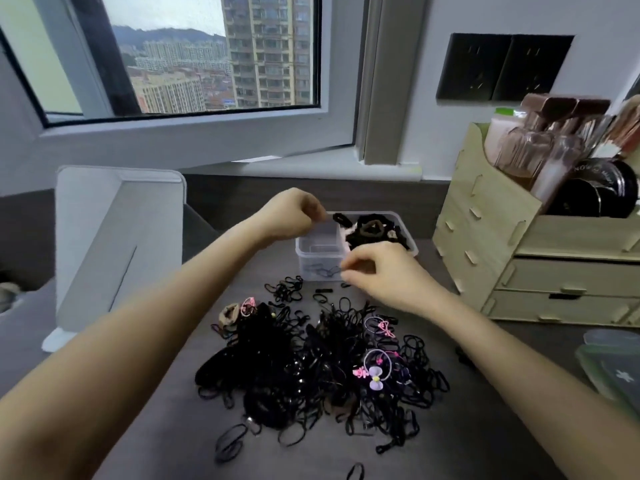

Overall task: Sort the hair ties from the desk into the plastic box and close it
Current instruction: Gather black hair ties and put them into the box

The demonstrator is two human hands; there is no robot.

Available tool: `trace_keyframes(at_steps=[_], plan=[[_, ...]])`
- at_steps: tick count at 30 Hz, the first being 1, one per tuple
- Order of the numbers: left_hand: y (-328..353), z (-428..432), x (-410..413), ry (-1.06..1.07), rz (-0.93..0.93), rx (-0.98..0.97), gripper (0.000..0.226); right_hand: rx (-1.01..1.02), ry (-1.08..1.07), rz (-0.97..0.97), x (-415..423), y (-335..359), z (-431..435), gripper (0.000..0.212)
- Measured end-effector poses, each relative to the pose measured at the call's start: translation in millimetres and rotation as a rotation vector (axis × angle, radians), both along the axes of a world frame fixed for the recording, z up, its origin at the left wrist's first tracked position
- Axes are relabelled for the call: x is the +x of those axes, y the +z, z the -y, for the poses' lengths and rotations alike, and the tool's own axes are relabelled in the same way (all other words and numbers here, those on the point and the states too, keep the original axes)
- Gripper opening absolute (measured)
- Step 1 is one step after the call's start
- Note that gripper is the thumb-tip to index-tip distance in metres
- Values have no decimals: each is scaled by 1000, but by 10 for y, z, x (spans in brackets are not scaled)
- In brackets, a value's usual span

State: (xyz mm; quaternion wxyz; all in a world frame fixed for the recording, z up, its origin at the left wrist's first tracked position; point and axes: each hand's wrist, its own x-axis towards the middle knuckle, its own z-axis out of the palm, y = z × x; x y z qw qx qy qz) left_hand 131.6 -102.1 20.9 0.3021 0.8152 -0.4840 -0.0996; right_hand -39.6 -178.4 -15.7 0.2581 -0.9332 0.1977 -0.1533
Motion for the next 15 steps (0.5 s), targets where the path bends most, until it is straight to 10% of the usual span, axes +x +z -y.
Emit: trace_keyframes(at_steps=[9, 15], plan=[[-510, -996, -126, 120, 400, 747, 26, -64, 297, -276, 696, -455, -662, 48], [-720, -1033, -101, 194, 366, 588, 15, -155, 284, -301, 753, -569, -728, 32]])
